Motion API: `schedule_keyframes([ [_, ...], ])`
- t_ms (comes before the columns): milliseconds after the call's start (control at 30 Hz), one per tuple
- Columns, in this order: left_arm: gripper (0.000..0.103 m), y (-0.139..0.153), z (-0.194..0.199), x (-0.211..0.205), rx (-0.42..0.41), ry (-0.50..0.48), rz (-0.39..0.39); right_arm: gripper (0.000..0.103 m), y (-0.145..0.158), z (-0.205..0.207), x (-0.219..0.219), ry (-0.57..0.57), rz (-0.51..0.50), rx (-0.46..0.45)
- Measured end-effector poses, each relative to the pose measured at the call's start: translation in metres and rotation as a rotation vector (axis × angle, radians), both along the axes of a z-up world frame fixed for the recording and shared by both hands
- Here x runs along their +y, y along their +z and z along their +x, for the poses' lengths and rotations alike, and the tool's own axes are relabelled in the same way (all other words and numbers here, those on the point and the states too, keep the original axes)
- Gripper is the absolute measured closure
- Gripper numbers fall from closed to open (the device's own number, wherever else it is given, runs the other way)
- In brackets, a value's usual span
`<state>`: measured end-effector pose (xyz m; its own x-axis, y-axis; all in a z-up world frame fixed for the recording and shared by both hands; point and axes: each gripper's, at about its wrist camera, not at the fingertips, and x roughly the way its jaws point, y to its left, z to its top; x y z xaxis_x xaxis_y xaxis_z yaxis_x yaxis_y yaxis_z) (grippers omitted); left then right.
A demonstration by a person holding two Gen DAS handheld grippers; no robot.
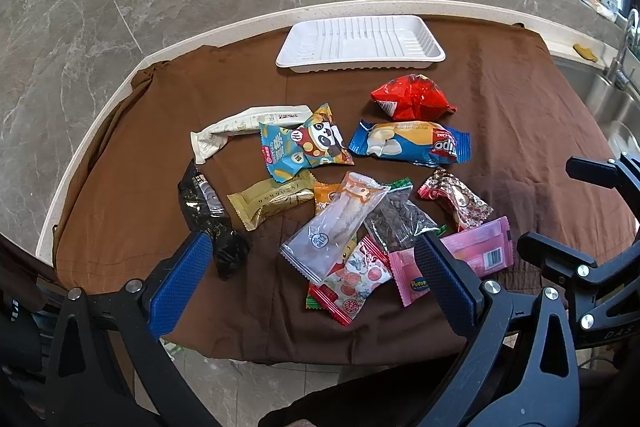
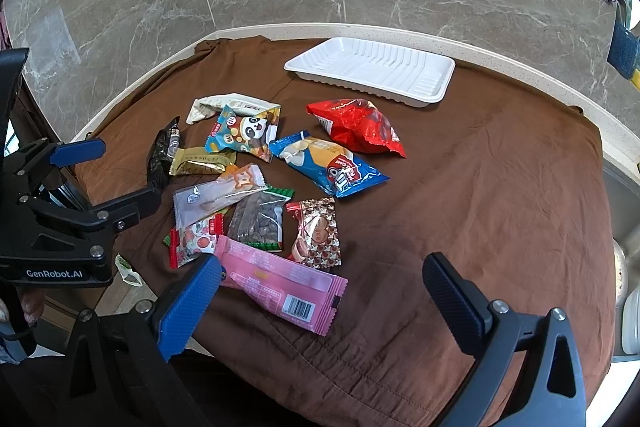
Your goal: Organize snacks
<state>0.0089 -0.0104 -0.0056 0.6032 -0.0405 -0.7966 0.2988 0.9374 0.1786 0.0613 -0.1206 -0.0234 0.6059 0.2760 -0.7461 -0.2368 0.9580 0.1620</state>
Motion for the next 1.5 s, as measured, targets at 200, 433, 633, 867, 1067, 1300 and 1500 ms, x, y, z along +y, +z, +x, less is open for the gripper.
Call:
schedule_keyframes([
  [200,0.0,-0.0001,0.0002,0.001,0.001,0.0,-0.003,0.0,0.0004,-0.0002,0.0036,0.003,-0.002,-0.001],
  [433,0.0,0.0,0.0,0.0019,0.003,-0.002,-0.003,0.0,0.0004,0.0002,0.0036,0.002,0.0,0.0],
  [633,0.0,-0.0002,0.0005,0.0029,0.002,-0.001,-0.002,0.0,0.0015,-0.0006,0.0057,0.002,0.001,0.0],
  [867,0.0,-0.0007,0.0004,0.0039,0.003,-0.001,-0.005,0.0,0.0013,-0.0004,0.005,0.002,0.003,0.001],
  [1067,0.0,-0.0006,0.0007,0.0045,0.003,-0.001,-0.004,0.0,0.0011,0.0001,0.004,0.003,0.003,0.001],
  [1300,0.0,-0.0006,0.0007,0.0049,0.005,-0.001,-0.007,0.0,0.0018,-0.0022,0.0071,0.013,0.014,0.002],
  [1500,0.0,-0.002,0.0019,0.0079,0.014,0.006,-0.012,0.0,0.0019,-0.0037,0.0096,0.03,0.045,0.003],
])
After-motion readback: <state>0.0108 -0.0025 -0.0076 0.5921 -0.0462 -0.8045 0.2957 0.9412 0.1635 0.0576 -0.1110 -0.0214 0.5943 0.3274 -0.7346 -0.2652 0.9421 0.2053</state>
